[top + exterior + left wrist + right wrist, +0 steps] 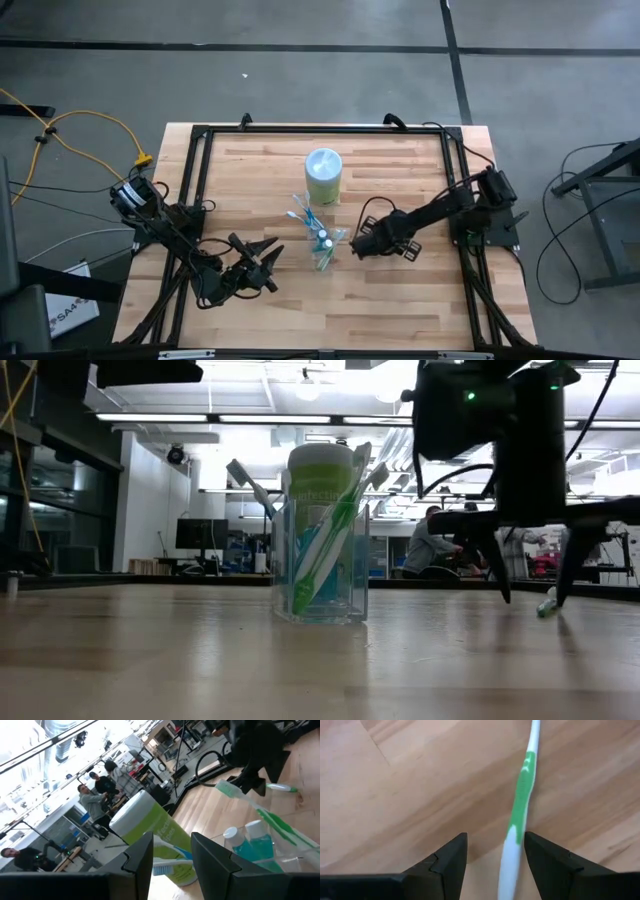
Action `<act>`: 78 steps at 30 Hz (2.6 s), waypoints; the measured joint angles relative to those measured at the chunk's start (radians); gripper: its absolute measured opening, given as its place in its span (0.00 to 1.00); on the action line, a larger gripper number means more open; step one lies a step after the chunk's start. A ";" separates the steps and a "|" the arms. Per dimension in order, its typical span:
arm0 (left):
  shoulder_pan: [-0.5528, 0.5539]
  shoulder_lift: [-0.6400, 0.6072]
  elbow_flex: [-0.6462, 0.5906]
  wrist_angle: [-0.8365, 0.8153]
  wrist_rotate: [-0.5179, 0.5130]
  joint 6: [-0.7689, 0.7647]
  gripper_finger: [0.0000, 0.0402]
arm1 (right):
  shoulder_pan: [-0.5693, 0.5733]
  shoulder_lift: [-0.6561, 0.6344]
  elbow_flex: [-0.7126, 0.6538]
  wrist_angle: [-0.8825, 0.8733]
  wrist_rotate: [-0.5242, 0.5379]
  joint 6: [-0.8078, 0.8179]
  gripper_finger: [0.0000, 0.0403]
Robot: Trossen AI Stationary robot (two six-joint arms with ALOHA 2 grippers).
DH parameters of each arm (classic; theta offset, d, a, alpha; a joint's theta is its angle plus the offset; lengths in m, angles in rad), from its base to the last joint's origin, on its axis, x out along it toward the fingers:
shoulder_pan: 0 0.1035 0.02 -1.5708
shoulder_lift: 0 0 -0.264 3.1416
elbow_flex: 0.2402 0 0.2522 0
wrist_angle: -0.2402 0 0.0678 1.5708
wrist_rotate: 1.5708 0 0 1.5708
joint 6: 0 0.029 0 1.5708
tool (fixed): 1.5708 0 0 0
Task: Pick & Place toothbrushing station
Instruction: Put the green toothbrush into the transparent organizer
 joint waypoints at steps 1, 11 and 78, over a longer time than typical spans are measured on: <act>0.000 0.000 0.000 0.000 0.000 0.000 0.32 | -0.008 0.000 0.000 0.000 -0.001 -0.009 0.47; 0.000 0.000 0.000 0.000 -0.005 0.000 0.32 | -0.021 0.000 0.000 0.011 -0.036 -0.050 0.47; 0.000 0.001 0.000 0.001 -0.005 0.041 0.32 | 0.059 0.002 -0.063 0.109 0.156 -0.035 0.05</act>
